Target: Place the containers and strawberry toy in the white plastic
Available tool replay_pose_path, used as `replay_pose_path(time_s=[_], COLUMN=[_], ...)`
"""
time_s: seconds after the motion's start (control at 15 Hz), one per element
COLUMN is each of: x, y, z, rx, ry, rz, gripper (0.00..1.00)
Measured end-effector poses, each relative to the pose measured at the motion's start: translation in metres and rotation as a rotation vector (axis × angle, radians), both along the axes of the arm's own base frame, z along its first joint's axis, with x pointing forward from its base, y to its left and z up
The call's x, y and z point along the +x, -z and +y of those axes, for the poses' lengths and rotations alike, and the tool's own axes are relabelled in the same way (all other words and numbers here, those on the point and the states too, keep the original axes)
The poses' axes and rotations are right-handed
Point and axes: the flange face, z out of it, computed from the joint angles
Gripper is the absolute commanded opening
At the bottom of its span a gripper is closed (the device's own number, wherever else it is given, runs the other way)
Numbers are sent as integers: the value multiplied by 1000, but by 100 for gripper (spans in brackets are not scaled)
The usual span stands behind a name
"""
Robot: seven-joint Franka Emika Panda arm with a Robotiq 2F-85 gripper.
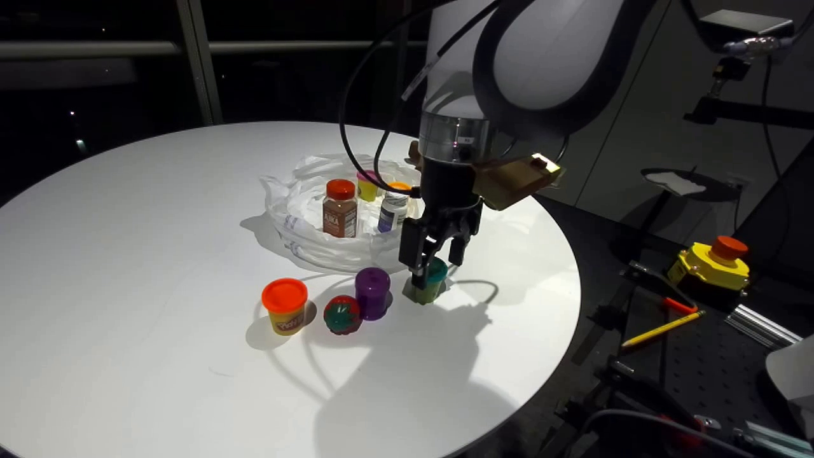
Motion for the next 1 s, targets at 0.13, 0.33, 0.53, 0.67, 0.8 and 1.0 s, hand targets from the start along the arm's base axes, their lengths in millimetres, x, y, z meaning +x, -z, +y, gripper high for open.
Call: replay_pose_path(time_s=[0.13, 0.33, 0.53, 0.67, 0.8, 1.0], x=[2, 5, 9, 20, 40, 75], y=[-1, -2, -5, -16, -41, -94], z=[0, -1, -4, -8, -9, 0], rx=[4, 7, 5, -4, -12, -19], ry=[-3, -4, 7, 27, 50, 70], rz=[-19, -35, -41, -48, -73, -143], gripper=[42, 28, 28, 28, 28, 28])
